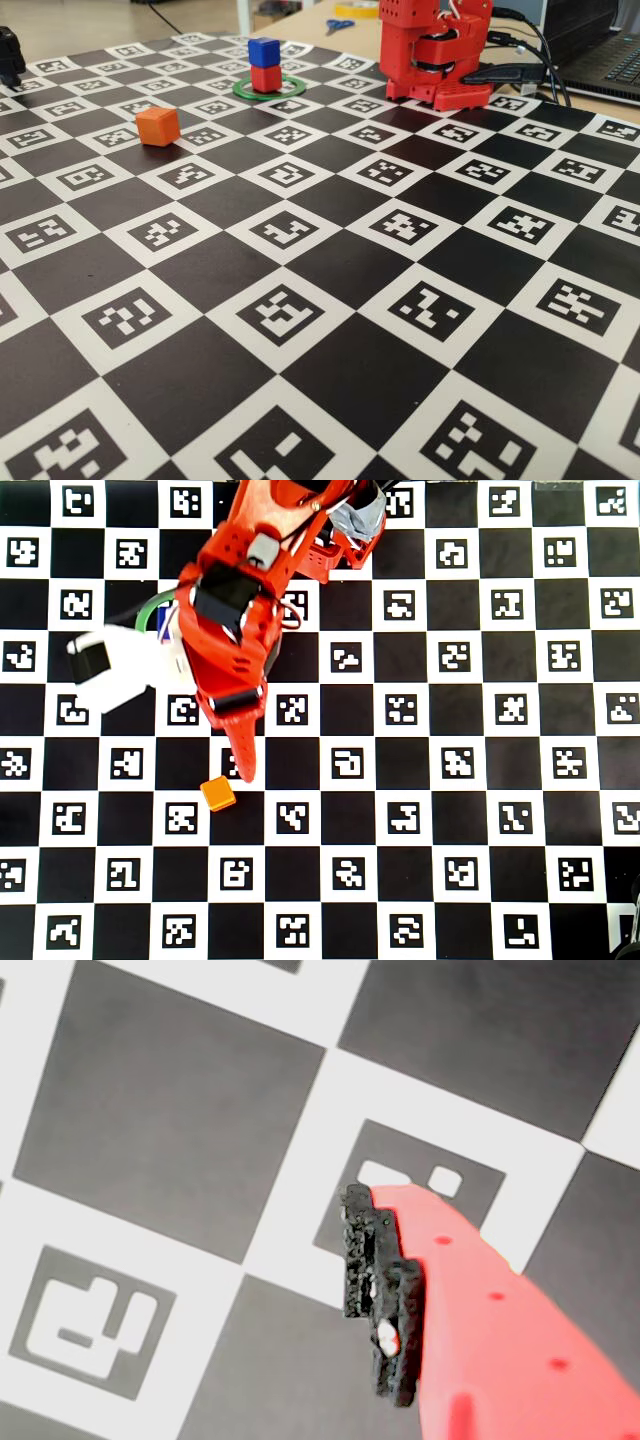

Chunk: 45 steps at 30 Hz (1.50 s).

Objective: Grab the red cube then put it in the green circle then put the blue cube on top and finally the orange cube on top

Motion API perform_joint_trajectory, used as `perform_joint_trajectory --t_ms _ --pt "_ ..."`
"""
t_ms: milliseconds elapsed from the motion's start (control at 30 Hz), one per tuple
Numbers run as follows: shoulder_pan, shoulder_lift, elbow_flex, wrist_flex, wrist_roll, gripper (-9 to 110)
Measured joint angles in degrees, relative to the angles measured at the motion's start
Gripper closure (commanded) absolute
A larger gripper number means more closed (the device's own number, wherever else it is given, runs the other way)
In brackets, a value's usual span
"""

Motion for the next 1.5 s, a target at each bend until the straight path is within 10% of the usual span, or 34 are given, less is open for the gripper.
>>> perform_joint_trajectory --t_ms 1500 --pt "0.09 -25.4 10.02 -29.79 -0.18 47"
